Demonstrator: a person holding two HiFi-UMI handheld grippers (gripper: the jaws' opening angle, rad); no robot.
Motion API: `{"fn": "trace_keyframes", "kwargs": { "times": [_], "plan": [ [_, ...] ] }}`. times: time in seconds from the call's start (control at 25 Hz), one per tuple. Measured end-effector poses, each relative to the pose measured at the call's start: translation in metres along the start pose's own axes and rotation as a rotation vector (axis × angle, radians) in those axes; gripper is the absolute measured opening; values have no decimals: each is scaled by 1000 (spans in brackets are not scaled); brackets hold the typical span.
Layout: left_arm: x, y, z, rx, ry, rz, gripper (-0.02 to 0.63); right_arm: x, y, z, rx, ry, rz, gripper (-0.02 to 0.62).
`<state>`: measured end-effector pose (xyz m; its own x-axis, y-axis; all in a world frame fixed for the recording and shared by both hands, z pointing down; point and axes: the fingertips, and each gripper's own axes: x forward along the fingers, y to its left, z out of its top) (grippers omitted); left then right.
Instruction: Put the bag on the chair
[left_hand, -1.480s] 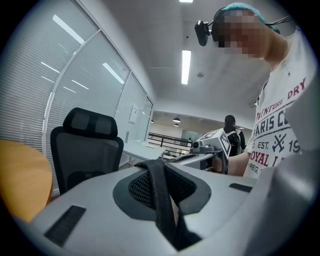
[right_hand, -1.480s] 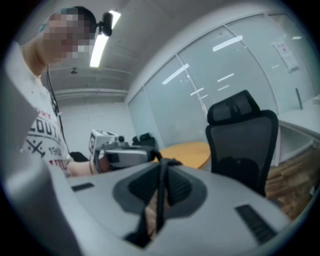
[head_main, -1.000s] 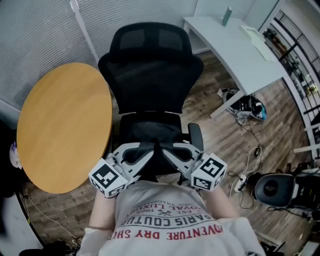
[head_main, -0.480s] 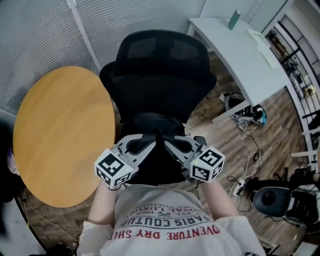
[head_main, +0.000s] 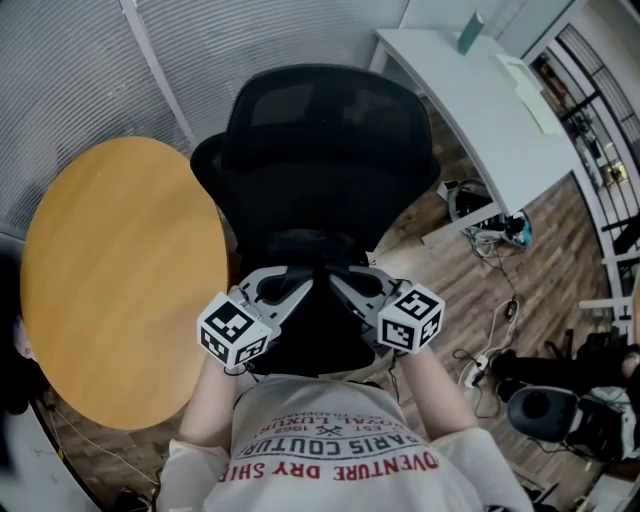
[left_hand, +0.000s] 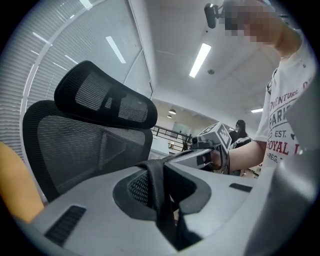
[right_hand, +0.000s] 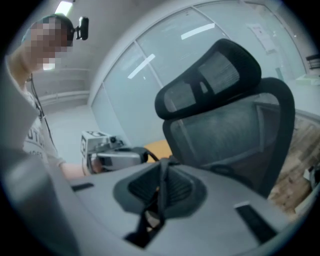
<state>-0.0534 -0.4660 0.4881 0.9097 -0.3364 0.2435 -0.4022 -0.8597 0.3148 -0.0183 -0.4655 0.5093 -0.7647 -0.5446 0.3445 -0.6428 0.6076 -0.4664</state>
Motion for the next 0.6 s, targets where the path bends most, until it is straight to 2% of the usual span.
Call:
{"fn": "trace_keyframes", "kwargs": {
  "times": [0.12, 0.36, 0.6],
  "plan": [
    [4, 9, -2, -29, -12, -4, 71, 1, -10, 1, 32, -14, -6, 49],
    [25, 13, -28, -91, 2, 28, 75, 5, -34, -11, 74, -25, -109, 51],
    [39, 23, -60, -148, 68, 53, 75, 15, -43, -41, 46, 69, -141, 52]
  ]
}}
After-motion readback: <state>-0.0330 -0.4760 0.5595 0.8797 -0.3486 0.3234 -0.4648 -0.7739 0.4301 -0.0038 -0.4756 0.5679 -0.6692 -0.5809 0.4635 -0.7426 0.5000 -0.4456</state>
